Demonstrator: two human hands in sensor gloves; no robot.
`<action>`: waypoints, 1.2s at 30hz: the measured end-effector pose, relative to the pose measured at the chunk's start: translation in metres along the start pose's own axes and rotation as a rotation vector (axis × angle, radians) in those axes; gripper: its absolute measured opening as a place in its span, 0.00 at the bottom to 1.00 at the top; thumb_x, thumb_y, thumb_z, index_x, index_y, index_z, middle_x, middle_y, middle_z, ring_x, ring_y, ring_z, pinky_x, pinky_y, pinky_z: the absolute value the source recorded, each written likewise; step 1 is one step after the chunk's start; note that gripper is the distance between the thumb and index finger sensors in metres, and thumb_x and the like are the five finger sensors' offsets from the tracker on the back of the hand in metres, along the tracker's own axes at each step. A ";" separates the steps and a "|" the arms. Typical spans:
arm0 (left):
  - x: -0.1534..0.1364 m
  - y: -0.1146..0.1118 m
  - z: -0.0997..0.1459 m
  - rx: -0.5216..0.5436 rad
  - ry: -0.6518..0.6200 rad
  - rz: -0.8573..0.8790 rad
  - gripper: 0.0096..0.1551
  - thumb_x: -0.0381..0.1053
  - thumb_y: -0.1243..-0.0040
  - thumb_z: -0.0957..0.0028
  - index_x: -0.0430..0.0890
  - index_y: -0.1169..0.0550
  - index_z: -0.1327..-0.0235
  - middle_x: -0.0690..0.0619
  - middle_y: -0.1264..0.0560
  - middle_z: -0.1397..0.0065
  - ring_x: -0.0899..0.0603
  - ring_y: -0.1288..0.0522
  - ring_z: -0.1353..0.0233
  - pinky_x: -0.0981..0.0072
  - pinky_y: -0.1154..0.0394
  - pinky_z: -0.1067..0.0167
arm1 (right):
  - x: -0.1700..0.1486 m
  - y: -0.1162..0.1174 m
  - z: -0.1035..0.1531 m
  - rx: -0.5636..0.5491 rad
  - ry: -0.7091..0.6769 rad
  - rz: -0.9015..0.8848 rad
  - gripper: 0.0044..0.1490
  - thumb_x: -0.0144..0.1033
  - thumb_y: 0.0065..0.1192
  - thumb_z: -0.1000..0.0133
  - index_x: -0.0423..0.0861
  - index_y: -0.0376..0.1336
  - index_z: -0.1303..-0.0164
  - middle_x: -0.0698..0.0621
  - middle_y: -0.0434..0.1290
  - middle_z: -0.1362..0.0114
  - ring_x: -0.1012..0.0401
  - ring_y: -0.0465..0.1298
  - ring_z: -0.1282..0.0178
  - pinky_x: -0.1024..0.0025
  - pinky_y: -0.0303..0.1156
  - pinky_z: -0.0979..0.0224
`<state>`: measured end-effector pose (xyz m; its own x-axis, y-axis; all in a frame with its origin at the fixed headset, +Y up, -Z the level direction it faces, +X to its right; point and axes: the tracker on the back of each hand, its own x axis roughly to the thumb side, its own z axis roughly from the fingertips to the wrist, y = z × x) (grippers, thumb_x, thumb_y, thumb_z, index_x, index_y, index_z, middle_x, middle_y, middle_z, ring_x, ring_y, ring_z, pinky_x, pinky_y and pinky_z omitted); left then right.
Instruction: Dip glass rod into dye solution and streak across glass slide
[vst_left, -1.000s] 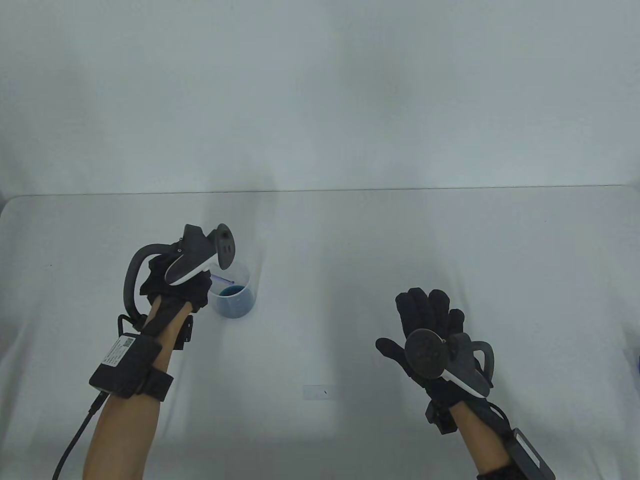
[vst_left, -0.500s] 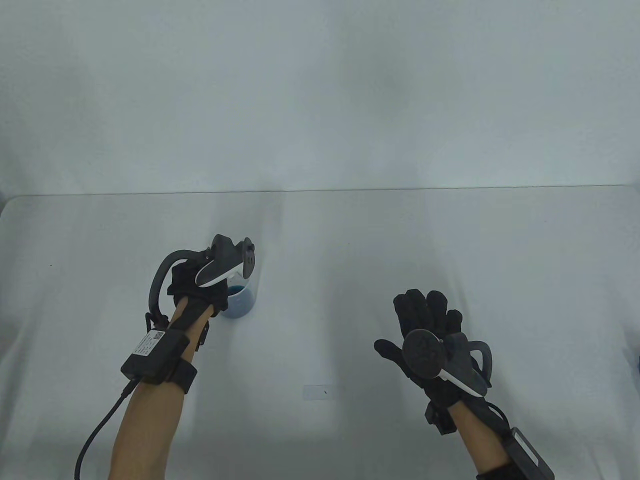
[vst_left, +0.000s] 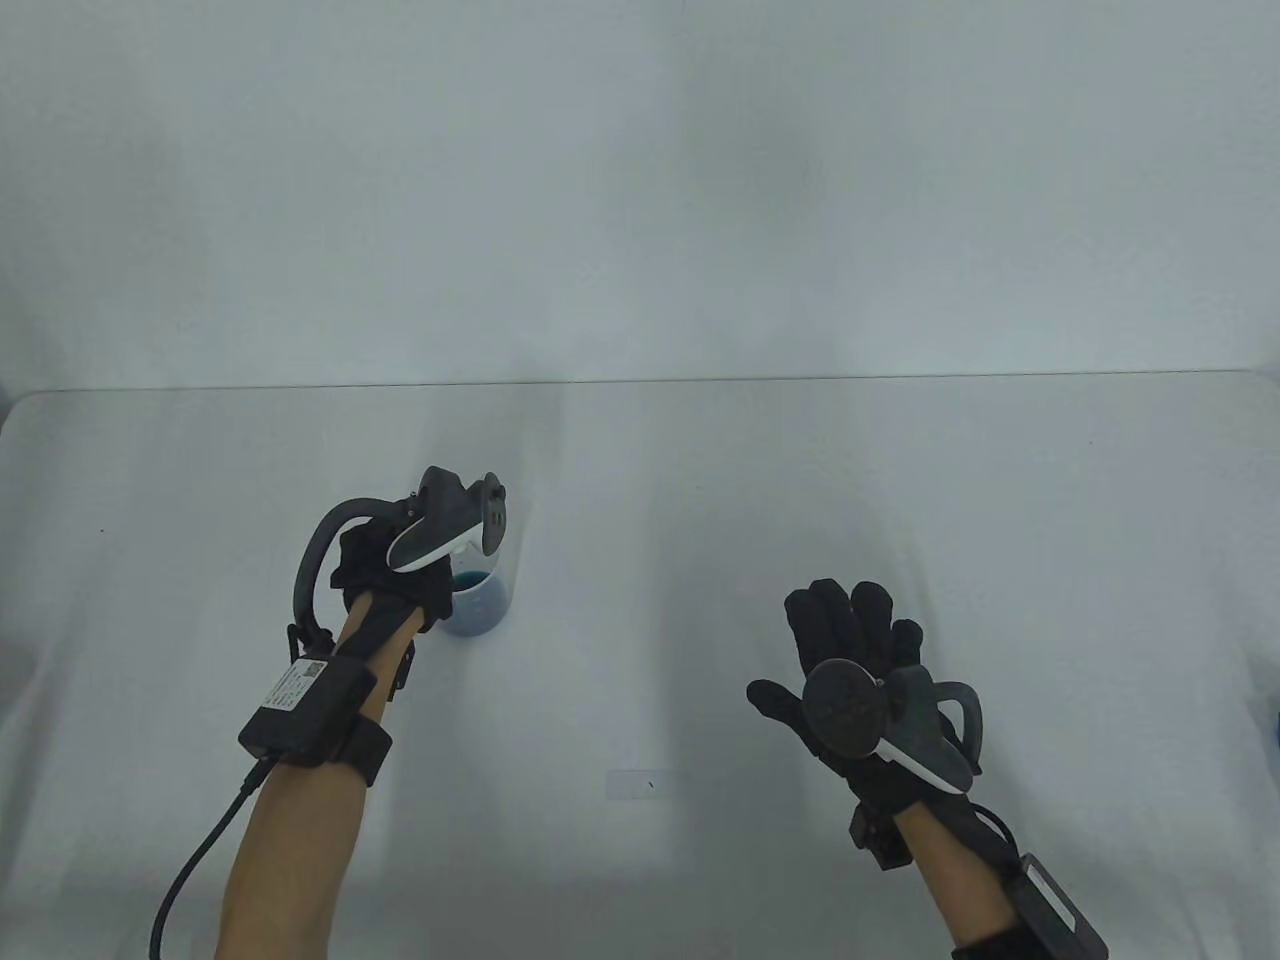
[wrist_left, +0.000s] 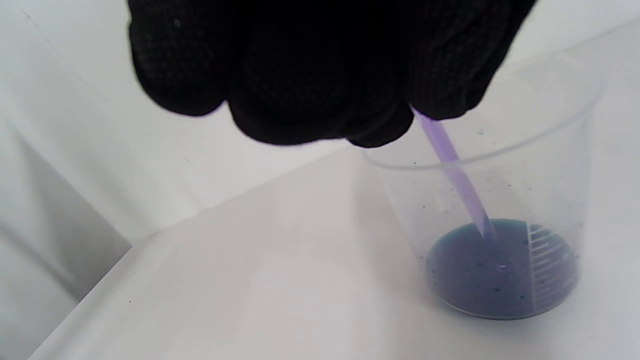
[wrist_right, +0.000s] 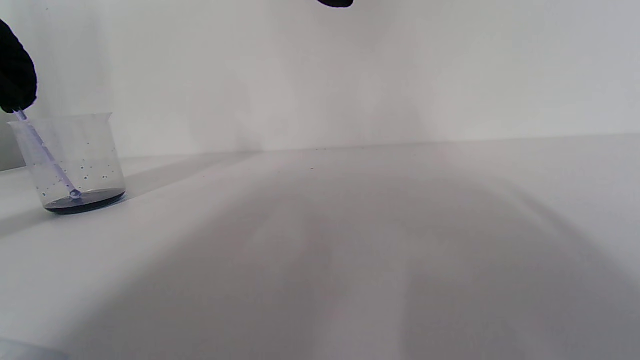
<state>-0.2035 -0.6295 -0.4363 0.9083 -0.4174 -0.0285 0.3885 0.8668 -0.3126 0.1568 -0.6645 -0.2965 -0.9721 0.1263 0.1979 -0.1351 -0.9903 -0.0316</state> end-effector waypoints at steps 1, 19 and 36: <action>-0.001 0.001 0.000 0.002 0.000 0.005 0.24 0.53 0.36 0.45 0.43 0.18 0.41 0.50 0.17 0.50 0.48 0.17 0.56 0.53 0.20 0.48 | 0.000 0.000 0.000 0.000 0.000 0.001 0.58 0.73 0.36 0.47 0.47 0.38 0.14 0.45 0.42 0.08 0.36 0.43 0.11 0.31 0.45 0.19; 0.010 -0.004 -0.003 -0.002 -0.007 -0.018 0.24 0.53 0.37 0.45 0.44 0.18 0.40 0.51 0.17 0.50 0.48 0.17 0.57 0.54 0.20 0.48 | 0.000 0.001 0.000 0.002 -0.001 0.004 0.58 0.73 0.36 0.47 0.47 0.38 0.14 0.45 0.42 0.08 0.36 0.43 0.11 0.31 0.45 0.19; -0.019 0.012 0.016 0.056 0.009 0.033 0.24 0.54 0.37 0.44 0.44 0.18 0.40 0.51 0.17 0.50 0.49 0.16 0.56 0.54 0.20 0.48 | 0.003 -0.001 -0.001 -0.004 -0.007 0.018 0.58 0.73 0.37 0.47 0.47 0.38 0.14 0.45 0.43 0.08 0.36 0.43 0.11 0.31 0.46 0.19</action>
<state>-0.2137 -0.6069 -0.4247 0.9194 -0.3906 -0.0461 0.3668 0.8938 -0.2579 0.1541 -0.6631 -0.2970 -0.9730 0.1080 0.2041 -0.1182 -0.9922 -0.0386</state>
